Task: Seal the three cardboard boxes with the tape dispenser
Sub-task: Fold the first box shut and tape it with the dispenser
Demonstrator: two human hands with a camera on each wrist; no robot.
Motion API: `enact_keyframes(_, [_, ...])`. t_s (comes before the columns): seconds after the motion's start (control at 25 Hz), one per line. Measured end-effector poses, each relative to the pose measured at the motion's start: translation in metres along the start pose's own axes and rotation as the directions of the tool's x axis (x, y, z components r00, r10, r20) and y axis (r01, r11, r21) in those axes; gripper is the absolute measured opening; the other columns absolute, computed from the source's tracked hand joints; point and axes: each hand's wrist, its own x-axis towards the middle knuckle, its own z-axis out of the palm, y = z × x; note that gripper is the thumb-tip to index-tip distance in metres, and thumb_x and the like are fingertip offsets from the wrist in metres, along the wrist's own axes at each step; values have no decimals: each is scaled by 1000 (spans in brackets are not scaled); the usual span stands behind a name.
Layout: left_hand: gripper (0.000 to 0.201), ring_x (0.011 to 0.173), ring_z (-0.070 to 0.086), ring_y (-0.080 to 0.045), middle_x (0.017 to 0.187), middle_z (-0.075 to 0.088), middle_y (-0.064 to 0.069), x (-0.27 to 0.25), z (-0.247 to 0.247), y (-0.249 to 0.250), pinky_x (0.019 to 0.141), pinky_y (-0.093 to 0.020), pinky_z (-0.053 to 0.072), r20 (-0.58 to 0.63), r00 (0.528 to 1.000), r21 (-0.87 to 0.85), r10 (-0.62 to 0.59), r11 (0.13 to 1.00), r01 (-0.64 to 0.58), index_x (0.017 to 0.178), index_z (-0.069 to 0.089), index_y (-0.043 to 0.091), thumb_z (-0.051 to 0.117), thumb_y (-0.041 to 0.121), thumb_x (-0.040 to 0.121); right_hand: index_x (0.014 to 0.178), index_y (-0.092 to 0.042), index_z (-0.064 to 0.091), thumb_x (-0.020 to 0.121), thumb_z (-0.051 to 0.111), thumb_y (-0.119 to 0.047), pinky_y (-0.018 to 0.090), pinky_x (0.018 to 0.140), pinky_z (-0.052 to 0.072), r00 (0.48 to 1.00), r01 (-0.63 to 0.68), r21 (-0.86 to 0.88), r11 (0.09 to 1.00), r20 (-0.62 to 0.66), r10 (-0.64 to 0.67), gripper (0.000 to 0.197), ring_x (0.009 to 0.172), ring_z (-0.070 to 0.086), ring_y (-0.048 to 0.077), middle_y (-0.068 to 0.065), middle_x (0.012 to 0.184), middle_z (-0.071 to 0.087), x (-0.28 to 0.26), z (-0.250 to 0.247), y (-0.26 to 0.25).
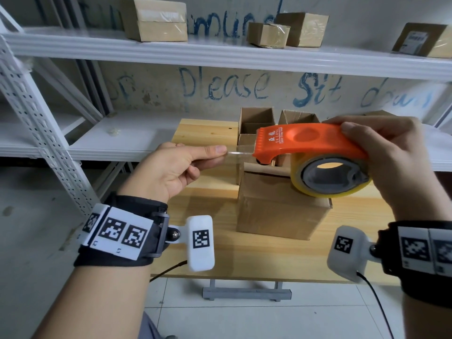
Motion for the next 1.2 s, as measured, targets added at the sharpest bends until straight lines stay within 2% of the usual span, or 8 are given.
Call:
enact_keyframes(0.2, [38,69,77,-12,83,79,-12,3,-3,-4,35,-8,27,-12,1000,15,-9,1000,9,90,68,0,81,4,54,92,-20,77,93,58,-5,23,65,53,1000,-1,-6,1000,27,1,24,74,70,13,0,85,77,0,4,0])
enact_keyframes(0.36, [44,70,77,-13,84,79,-13,6,-10,-6,34,-8,28,-42,999,9,-18,1000,19,93,67,-4,80,5,52,86,-30,79,96,58,-8,28,64,52,998,-34,27,999,45,33,31,71,68,15,5,81,75,-2,6,0])
enact_keyframes(0.48, [43,70,77,-12,81,79,-10,7,-18,-6,34,-8,30,-58,998,10,-22,1000,22,96,67,-3,79,4,55,94,-19,78,96,59,-10,33,66,54,997,-47,12,999,64,46,22,74,70,23,8,82,76,-2,8,1])
enact_keyframes(0.76, [33,68,77,-11,83,79,-11,6,-20,-5,33,-8,29,-73,997,12,-26,1000,27,87,68,1,79,3,56,92,-16,78,93,63,-9,26,64,52,998,-55,40,998,11,55,17,72,68,13,0,80,76,-3,8,-1])
enact_keyframes(0.84, [31,67,77,-15,82,78,-14,8,-19,-6,31,-9,27,-102,995,10,-11,1000,12,78,56,8,80,0,60,92,-15,78,92,65,-10,26,64,53,999,-48,39,998,-20,49,14,74,69,13,-1,81,76,-5,7,-1])
enact_keyframes(1.0, [60,67,78,-20,79,78,-16,17,-15,-18,30,-11,23,-135,991,55,-8,998,16,74,27,24,76,-9,78,95,-11,78,91,67,-14,28,69,55,995,-86,63,994,-53,90,13,79,71,16,1,84,77,-6,3,2])
enact_keyframes(1.08, [52,64,77,-18,77,77,-15,21,-13,-26,31,-11,23,-134,989,70,-58,995,67,75,33,21,76,-9,80,96,-12,78,92,65,-14,26,69,55,993,-109,76,991,-27,112,13,80,71,16,2,85,77,-6,3,3])
enact_keyframes(1.2, [29,62,76,-15,77,78,-10,28,-13,-37,32,-10,29,-117,984,82,-136,986,146,98,55,4,76,-6,81,96,-15,78,94,63,-17,26,71,55,992,-129,73,989,2,129,15,82,71,18,2,86,77,-5,5,5])
